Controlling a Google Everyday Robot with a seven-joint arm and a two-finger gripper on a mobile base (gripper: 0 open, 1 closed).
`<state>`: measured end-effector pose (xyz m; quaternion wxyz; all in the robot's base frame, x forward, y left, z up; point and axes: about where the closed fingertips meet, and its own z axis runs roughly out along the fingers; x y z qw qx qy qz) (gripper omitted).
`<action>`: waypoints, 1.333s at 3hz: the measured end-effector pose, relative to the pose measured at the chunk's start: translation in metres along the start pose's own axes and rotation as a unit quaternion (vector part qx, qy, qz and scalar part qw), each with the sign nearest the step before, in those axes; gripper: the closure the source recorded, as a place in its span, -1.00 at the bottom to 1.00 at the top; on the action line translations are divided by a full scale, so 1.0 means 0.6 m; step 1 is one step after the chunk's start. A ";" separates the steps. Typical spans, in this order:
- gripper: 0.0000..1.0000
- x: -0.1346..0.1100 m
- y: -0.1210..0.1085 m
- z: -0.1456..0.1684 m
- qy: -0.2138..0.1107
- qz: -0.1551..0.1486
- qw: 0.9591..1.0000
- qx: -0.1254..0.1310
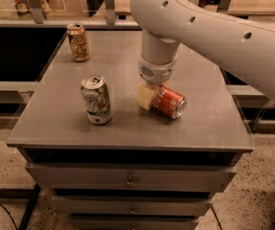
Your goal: Place coke can upright
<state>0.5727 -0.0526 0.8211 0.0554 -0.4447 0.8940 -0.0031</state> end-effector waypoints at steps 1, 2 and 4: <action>1.00 -0.009 -0.017 -0.026 -0.014 -0.009 1.000 0.009; 1.00 -0.016 -0.032 -0.063 -0.038 -0.018 0.999 0.017; 1.00 -0.023 -0.047 -0.104 -0.069 -0.029 0.997 0.017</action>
Offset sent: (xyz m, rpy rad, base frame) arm 0.0265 -0.0104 0.0690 0.0710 -0.1208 0.0588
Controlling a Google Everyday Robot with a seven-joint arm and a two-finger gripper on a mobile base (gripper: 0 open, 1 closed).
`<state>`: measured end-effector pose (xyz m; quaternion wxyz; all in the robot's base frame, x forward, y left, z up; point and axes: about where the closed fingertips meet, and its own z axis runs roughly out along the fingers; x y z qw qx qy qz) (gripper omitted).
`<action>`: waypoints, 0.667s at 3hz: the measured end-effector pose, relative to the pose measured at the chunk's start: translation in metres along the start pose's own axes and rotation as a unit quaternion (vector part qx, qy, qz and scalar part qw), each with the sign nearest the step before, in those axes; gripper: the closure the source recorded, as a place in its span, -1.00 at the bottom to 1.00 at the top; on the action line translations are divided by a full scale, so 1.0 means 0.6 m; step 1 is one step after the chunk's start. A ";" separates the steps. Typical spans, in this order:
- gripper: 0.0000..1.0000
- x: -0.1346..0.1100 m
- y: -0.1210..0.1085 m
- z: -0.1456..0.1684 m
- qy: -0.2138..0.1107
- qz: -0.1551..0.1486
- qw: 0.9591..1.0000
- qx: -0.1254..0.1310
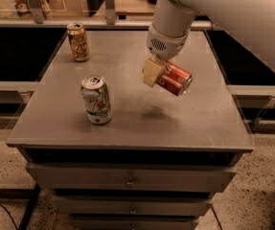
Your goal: Place coke can upright
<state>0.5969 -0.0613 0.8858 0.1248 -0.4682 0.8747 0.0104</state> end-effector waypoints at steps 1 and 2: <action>1.00 -0.003 -0.009 -0.006 -0.033 0.003 0.999 -0.005; 1.00 0.005 -0.027 -0.031 -0.097 0.016 0.995 -0.013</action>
Offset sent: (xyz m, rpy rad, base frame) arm 0.0116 -0.0412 0.0431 0.3526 -0.1602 -0.0378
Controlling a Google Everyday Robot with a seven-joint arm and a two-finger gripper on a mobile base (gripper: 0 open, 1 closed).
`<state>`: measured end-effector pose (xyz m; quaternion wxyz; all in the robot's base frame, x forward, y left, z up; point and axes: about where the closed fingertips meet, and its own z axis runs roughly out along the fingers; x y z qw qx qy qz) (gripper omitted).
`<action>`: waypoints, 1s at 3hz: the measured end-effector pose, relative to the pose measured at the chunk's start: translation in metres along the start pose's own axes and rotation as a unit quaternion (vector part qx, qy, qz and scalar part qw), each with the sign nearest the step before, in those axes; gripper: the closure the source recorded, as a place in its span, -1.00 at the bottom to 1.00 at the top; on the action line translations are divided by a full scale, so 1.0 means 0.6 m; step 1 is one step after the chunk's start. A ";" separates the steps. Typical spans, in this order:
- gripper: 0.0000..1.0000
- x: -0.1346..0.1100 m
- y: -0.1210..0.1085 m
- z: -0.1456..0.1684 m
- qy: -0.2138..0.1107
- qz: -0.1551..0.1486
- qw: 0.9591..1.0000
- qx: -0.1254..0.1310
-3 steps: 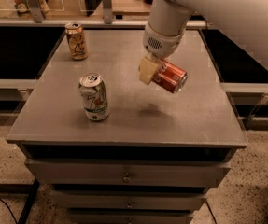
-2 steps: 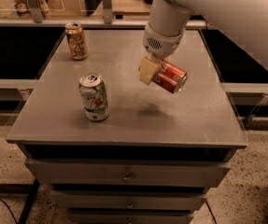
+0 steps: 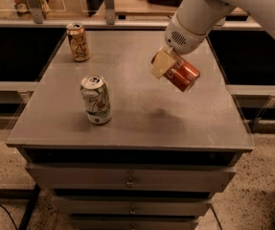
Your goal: Place coke can upright
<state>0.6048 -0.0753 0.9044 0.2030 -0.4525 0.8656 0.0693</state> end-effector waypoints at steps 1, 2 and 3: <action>1.00 0.014 -0.018 -0.014 -0.080 0.013 0.996 -0.030; 1.00 0.036 -0.027 -0.033 -0.163 0.013 0.985 -0.064; 1.00 0.054 -0.032 -0.051 -0.248 -0.010 0.965 -0.088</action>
Offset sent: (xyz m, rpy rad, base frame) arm -0.0158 -0.0660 0.0271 0.5626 -0.1677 0.1187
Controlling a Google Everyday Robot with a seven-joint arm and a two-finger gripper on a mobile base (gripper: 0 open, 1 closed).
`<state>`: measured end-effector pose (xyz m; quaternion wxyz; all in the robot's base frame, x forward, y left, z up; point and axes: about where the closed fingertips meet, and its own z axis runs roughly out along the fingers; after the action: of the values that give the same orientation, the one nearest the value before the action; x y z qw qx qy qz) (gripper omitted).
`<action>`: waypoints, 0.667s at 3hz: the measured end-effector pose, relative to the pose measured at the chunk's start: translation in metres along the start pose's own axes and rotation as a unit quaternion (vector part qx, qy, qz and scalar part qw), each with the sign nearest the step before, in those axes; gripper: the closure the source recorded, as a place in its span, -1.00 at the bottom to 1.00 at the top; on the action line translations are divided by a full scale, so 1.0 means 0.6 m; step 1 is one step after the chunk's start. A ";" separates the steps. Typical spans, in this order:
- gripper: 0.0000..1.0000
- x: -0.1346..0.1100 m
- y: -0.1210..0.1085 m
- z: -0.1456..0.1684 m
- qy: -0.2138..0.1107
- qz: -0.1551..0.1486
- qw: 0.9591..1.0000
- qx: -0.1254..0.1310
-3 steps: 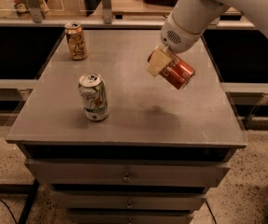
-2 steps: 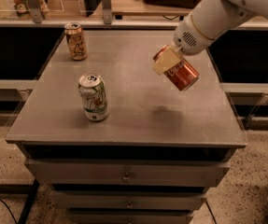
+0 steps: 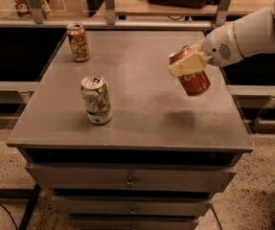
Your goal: Place coke can upright
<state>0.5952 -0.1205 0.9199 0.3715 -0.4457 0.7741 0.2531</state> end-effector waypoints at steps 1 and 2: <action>1.00 0.000 0.000 0.001 0.001 0.001 1.000 0.000; 1.00 0.000 -0.001 0.005 -0.040 0.010 0.999 -0.022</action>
Offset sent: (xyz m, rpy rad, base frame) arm 0.0053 -0.0051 -0.0009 0.3280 -0.0123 0.0566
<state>0.5971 -0.1186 0.9181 0.3897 -0.4353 0.7574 0.2916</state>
